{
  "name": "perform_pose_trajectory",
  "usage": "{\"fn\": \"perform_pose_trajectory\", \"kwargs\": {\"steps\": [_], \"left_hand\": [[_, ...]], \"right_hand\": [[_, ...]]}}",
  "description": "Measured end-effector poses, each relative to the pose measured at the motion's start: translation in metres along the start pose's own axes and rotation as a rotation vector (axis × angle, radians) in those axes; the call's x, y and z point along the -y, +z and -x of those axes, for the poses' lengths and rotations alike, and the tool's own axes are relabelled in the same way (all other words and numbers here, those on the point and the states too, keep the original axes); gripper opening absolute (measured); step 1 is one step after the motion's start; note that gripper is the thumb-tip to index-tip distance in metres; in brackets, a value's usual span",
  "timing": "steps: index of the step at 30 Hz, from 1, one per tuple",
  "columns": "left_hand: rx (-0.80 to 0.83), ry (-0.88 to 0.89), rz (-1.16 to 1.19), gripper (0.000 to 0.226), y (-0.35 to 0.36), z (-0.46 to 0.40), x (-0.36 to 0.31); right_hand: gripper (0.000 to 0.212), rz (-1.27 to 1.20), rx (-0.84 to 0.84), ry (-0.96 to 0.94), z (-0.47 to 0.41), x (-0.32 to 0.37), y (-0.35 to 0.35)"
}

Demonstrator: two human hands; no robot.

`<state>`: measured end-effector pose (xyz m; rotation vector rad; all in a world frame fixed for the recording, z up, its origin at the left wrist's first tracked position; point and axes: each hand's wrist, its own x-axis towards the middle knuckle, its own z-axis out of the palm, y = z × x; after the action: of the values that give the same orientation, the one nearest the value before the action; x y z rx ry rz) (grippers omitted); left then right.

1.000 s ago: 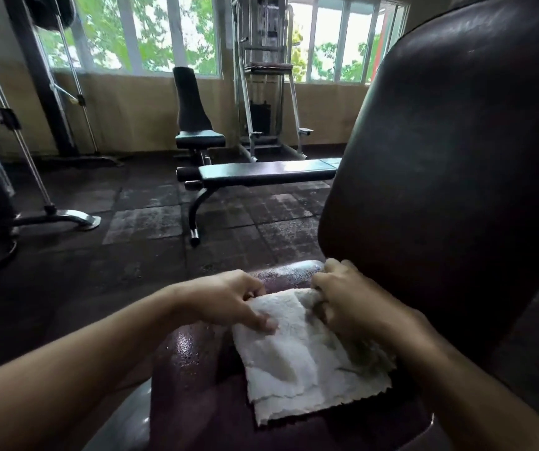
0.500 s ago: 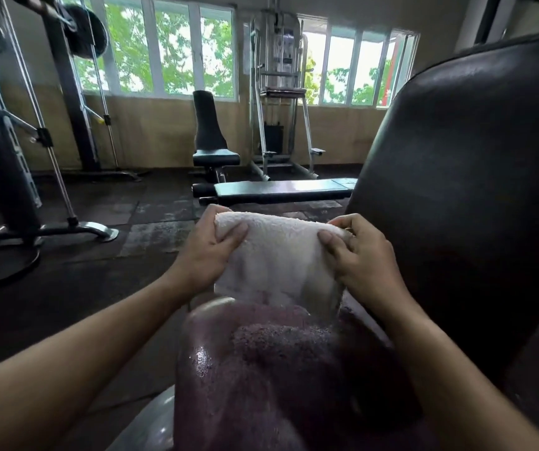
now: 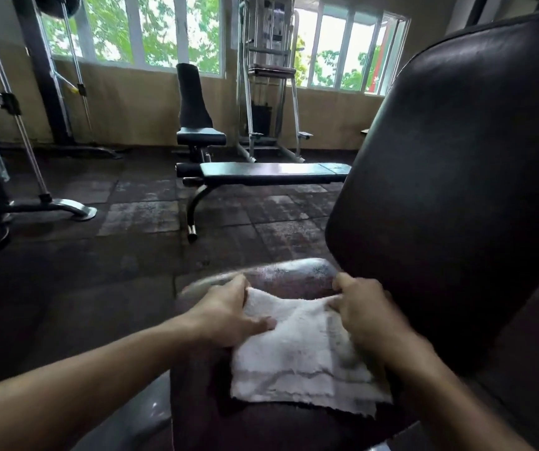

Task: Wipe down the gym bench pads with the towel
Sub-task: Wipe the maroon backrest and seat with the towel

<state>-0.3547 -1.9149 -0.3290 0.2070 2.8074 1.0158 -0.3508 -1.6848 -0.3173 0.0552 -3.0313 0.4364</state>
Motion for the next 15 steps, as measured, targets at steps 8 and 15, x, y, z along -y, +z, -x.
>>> {"fn": "perform_pose_trajectory", "kwargs": {"steps": [8, 15], "left_hand": [[-0.018, -0.041, -0.013, 0.049, -0.006, -0.019, 0.001], [-0.246, 0.054, -0.310, 0.039, -0.003, -0.027, 0.020]], "right_hand": [[0.009, 0.063, -0.187, -0.037, -0.020, 0.006, 0.002], [0.040, 0.107, -0.184, -0.162, -0.009, 0.021, 0.016]]}}
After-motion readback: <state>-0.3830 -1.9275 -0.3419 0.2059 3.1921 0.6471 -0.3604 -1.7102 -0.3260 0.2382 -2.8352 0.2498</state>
